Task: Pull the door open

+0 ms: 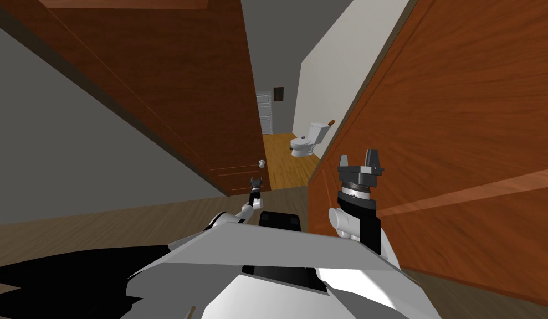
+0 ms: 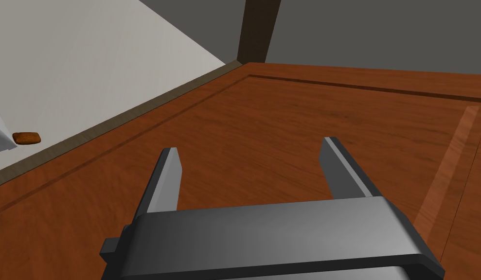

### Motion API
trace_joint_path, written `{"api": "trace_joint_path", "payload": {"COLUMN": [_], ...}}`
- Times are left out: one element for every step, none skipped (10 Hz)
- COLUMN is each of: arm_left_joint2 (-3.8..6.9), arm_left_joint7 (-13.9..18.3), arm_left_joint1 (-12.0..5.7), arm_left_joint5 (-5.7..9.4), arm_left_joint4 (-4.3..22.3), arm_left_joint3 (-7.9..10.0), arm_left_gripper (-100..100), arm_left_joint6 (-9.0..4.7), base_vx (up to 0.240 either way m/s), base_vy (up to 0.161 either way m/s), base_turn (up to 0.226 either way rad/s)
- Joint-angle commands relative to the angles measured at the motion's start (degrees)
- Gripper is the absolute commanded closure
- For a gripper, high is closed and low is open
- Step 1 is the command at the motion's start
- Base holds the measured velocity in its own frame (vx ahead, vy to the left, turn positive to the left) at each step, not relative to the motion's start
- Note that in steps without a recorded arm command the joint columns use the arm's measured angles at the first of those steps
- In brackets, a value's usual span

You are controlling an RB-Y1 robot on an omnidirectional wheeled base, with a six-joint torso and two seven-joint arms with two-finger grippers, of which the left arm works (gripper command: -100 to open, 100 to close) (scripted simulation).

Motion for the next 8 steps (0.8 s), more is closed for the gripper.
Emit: {"api": "trace_joint_path", "payload": {"arm_left_joint2": [0.71,2.14,3.22,3.22,3.22,3.22,4.88,4.88], "arm_left_joint7": [-0.8,-0.8,-0.9,-0.9,-0.9,-0.9,-1.0,-1.0], "arm_left_joint1": [1.59,1.63,1.65,1.52,1.65,1.65,1.68,1.68], "arm_left_joint5": [-0.09,-0.15,-0.16,-0.16,-0.16,-0.16,-0.17,-0.17], "arm_left_joint4": [-2.9,-2.8,-2.8,0.0,-2.8,-2.8,-2.7,-2.7], "arm_left_joint3": [0.01,0.05,0.07,0.07,0.07,0.07,0.12,0.12], "arm_left_gripper": [-100,-100,-100,-100,-100,-100,-100,-100], "arm_left_joint6": [1.32,1.52,1.66,1.66,1.66,1.66,1.87,1.87], "base_vx": [-0.054,-0.051,-0.057,-0.033,-0.009,0.000,-0.018,-0.028], "base_vy": [-0.002,-0.003,-0.013,-0.012,-0.001,0.000,-0.005,-0.004], "base_turn": [0.023,0.041,0.071,0.011,-0.003,0.000,0.051,0.040]}}
